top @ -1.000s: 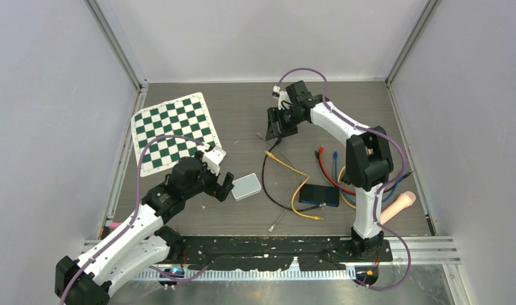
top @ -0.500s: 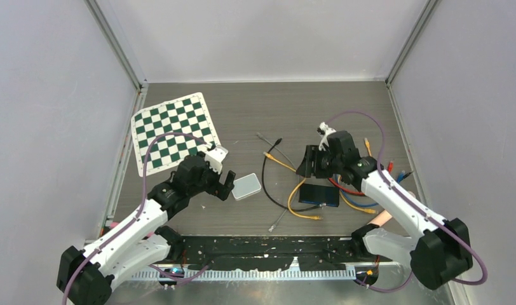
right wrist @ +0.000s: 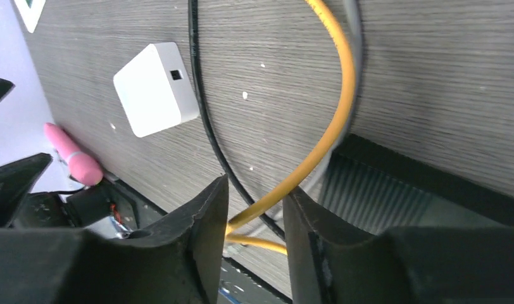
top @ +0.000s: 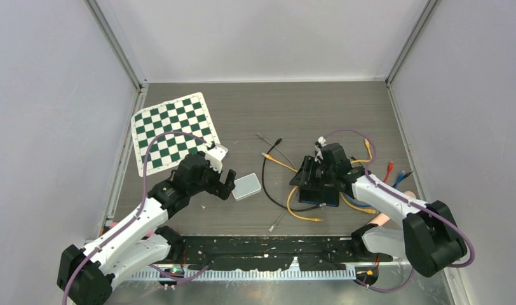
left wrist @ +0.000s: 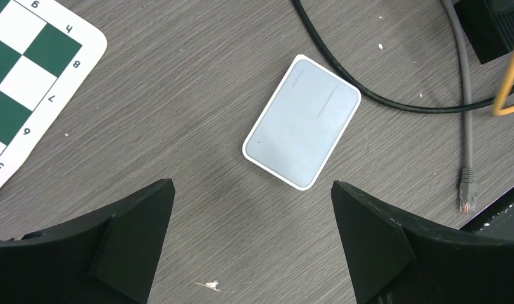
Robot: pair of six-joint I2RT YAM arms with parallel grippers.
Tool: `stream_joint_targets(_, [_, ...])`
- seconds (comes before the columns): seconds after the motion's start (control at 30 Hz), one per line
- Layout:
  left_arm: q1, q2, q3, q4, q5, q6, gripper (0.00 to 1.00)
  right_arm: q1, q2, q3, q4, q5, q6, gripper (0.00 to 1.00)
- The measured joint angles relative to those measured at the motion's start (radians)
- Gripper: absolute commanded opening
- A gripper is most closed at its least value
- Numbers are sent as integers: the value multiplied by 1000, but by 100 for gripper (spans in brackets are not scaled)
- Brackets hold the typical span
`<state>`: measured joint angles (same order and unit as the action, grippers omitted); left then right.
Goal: Pull the plug from the switch port
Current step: Move the connector to the center of the board.
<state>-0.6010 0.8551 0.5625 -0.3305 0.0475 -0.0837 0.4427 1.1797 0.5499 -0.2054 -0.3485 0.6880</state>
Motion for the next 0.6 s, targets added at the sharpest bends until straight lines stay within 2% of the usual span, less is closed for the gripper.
stream_joint_targets(0.07, [0, -3, 0, -1, 0, -9, 100, 8, 23, 2, 36, -8, 32, 23])
stream_joint_targets(0.2, [0, -3, 0, -3, 0, -22, 99, 23, 54, 2, 136, -9, 128, 13])
stream_joint_targets(0.27, [0, -3, 0, -3, 0, -31, 100, 27, 63, 1, 184, -7, 175, 12])
stream_joint_targets(0.43, [0, 4, 0, -3, 0, -49, 100, 29, 67, -21, 314, 25, 290, 12])
stream_joint_targets(0.57, [0, 19, 0, -3, 0, -68, 99, 29, 80, -70, 429, 55, 385, 25])
stream_joint_targets(0.6, [0, 23, 0, -3, 0, -72, 99, 29, 82, -88, 454, 60, 403, 32])
